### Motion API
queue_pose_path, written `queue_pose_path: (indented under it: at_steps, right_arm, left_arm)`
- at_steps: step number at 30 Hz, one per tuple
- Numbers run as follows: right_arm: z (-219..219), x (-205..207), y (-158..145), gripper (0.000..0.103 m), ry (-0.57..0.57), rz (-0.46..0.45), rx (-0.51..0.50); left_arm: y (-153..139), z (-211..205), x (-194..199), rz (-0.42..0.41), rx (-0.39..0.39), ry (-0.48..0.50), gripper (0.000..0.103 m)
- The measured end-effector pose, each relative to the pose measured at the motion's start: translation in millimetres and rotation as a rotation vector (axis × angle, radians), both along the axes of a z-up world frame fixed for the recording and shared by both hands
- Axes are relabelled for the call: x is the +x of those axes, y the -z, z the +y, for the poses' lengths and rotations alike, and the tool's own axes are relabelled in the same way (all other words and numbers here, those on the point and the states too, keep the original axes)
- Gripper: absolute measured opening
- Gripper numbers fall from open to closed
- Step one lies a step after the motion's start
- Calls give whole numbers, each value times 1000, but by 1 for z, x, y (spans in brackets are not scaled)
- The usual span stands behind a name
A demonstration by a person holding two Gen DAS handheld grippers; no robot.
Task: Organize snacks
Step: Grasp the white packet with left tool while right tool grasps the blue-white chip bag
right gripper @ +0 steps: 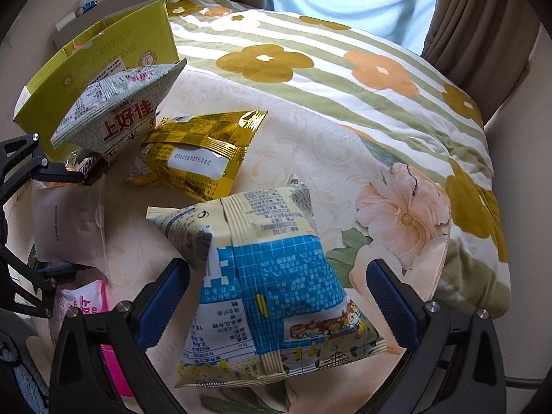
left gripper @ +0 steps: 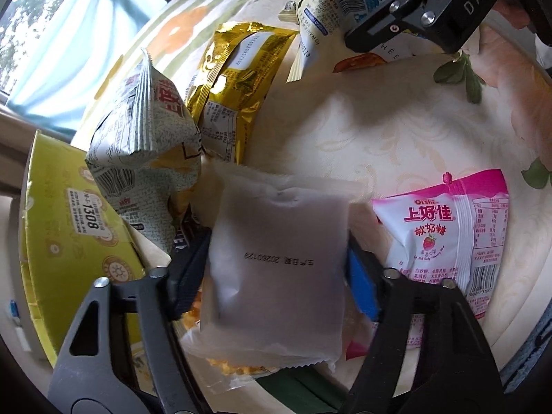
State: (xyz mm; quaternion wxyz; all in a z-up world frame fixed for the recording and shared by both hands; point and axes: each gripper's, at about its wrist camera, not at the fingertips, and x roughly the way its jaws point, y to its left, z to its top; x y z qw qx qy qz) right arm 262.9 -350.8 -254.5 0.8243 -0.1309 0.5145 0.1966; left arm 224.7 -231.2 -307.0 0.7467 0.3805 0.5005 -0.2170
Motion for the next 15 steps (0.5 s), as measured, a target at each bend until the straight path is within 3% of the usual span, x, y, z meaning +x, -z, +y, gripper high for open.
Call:
queue_pose_path:
  at_steps: [7,9,15]
  right_arm:
    - [1,5,10,99,-16,32,-9]
    - [1,6,13,81,-25,50,-2]
    - [2,1,11,67,-42,47,-5]
  left_arm:
    - [-2,-1,7,4,-21,-34,62]
    - [-3,0,8,5,-23,-39,62]
    - [-8,3,5,2,-32,-60,61]
